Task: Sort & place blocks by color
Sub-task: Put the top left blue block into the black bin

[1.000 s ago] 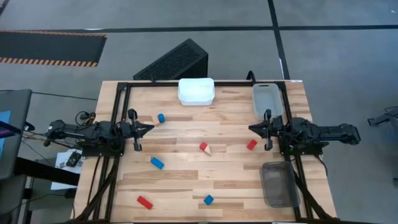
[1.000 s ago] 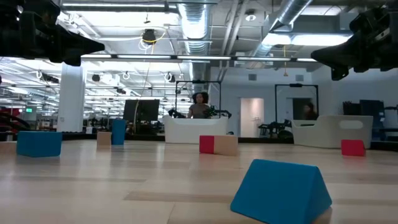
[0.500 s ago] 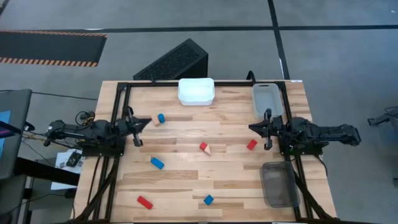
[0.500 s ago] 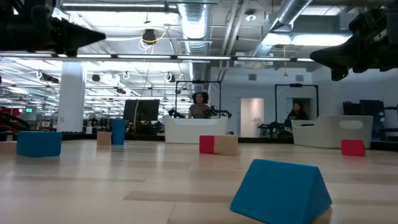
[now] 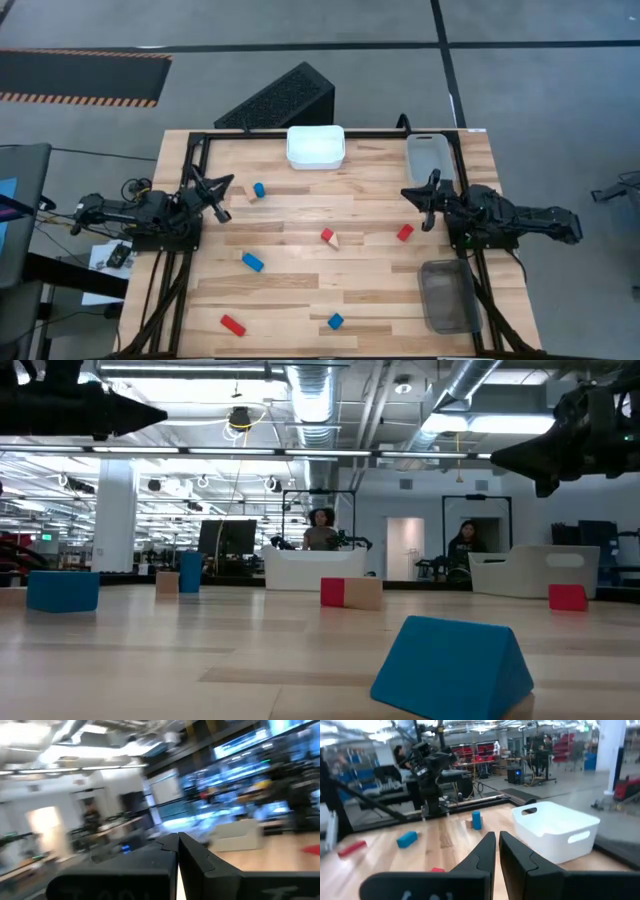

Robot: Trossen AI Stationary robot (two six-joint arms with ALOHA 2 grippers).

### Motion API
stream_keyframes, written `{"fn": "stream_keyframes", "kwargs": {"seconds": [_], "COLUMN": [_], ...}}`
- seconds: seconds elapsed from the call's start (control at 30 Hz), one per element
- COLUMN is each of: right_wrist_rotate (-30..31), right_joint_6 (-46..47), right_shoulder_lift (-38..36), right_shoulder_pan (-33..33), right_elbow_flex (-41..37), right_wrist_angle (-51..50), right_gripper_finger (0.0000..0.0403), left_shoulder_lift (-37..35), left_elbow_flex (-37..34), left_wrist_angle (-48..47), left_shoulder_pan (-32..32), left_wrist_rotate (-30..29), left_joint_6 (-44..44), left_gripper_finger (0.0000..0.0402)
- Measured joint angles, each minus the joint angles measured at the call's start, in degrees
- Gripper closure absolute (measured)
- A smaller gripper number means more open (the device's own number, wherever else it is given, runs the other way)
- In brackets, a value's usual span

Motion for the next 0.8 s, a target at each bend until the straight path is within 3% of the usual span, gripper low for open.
{"fn": "stream_keyframes", "kwargs": {"seconds": [0.1, 0.2, 0.57, 0.8], "right_wrist_rotate": [0.90, 3.65, 8.48, 5.73], "right_joint_6": [1.74, -0.65, 0.48, 8.58], "right_shoulder_lift": [0.00, 0.00, 0.03, 6.04], "right_shoulder_pan": [-0.64, -1.35, -3.67, -4.09], "right_elbow_flex": [0.00, 0.00, -0.02, 0.00], "right_wrist_angle": [2.04, 2.63, 10.46, 10.95], "right_gripper_finger": [0.0351, 0.0351, 0.0351, 0.0351], "left_shoulder_lift": [-0.02, 0.09, 3.05, 4.28], "left_elbow_flex": [0.00, 0.00, 0.00, 0.00], "left_wrist_angle": [-0.37, -3.27, -6.51, -6.55], "left_shoulder_pan": [1.93, 3.95, 8.09, 8.15], "left_wrist_rotate": [-5.95, -6.45, 5.30, 10.15], "left_joint_6": [0.44, -1.77, -7.58, -16.08], "left_gripper_finger": [0.0401, 0.0401, 0.0401, 0.0401]}}
